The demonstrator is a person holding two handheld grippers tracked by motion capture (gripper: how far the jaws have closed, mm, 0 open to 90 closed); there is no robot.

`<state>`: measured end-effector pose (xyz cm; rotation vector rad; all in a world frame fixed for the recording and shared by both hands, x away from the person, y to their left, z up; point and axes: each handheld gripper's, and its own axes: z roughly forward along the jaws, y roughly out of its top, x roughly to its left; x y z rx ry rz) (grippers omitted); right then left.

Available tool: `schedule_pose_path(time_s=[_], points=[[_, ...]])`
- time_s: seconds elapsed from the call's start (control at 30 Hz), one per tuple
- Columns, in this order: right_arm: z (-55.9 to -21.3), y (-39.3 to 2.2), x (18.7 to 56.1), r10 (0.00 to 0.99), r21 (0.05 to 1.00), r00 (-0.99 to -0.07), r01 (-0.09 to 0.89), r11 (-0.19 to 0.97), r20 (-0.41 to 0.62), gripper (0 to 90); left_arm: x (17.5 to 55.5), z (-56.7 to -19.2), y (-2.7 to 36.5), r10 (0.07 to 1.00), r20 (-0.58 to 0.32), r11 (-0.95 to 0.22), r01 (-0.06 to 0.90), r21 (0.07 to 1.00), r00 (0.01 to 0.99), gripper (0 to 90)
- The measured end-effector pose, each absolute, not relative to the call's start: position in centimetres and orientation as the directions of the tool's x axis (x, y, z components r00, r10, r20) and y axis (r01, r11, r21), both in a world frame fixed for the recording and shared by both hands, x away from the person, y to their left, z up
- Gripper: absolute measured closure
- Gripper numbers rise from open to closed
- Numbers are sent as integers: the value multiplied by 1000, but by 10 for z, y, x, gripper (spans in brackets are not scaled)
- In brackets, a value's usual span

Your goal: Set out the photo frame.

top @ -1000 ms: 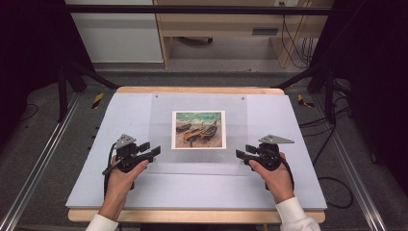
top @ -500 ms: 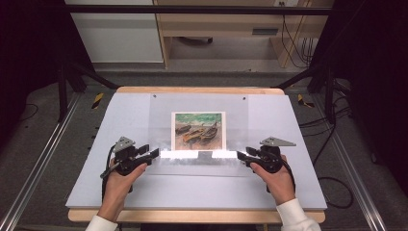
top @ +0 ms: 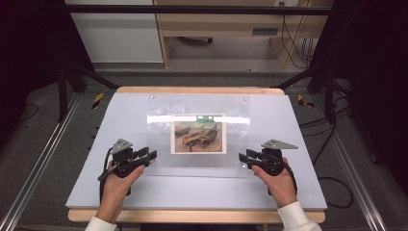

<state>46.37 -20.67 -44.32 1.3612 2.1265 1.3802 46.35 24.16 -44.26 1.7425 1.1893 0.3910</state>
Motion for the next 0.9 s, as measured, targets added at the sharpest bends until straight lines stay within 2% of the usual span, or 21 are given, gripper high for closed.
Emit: schedule_pose_path(time_s=[0.9], points=[[-445,-209,452,813,817,-530,563,125,241,660,451,-443,243,853,-218,-88,542,836,474,633]])
